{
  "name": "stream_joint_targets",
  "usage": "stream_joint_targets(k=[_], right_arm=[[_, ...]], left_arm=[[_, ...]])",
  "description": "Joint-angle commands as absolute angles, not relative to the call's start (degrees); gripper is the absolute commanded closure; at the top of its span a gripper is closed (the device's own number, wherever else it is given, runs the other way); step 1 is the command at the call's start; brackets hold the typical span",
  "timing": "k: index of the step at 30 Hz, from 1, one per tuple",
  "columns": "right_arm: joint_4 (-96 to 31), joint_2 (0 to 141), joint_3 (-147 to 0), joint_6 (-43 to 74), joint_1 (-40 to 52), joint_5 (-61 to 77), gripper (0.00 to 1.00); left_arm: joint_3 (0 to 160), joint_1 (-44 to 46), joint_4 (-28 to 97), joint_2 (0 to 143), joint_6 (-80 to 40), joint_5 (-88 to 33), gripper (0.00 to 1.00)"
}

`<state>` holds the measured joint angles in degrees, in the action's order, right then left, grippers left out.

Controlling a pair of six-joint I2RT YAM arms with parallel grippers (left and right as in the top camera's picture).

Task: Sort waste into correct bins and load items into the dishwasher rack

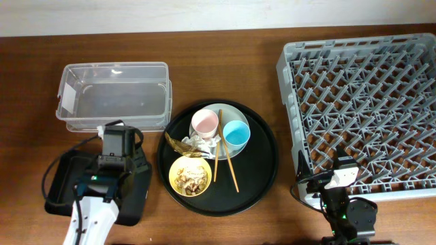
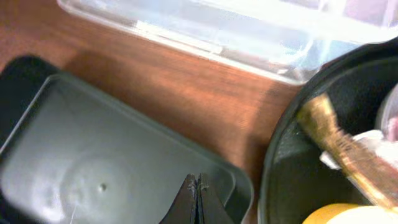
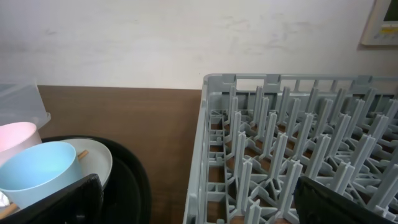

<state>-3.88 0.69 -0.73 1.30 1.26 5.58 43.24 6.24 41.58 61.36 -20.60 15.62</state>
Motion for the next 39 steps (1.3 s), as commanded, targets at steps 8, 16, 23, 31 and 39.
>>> stream_joint_targets(k=[8,16,23,31,39], right_arm=[[-3.97,0.32,-0.32,1.39,1.43,5.5,0.01],[-3.97,0.32,-0.32,1.39,1.43,5.5,0.01],[-3.97,0.32,-0.32,1.39,1.43,5.5,0.01],[-3.97,0.32,-0.32,1.39,1.43,5.5,0.01],[-3.97,0.32,-0.32,1.39,1.43,5.5,0.01]], left_arm=[[39.05,-2.09,37.41,76.64,-17.87,6.2,1.0],[39.05,-4.03,24.88,82.59,-12.69,2.31,1.0],[39.03,-4.03,17.61,83.4,-12.67,2.07,1.0],[39.03,-4.03,10.83,89.03,-9.93,-8.84,0.99],[39.03,-4.03,9.96,90.26,-6.39,-25.19,0.99]])
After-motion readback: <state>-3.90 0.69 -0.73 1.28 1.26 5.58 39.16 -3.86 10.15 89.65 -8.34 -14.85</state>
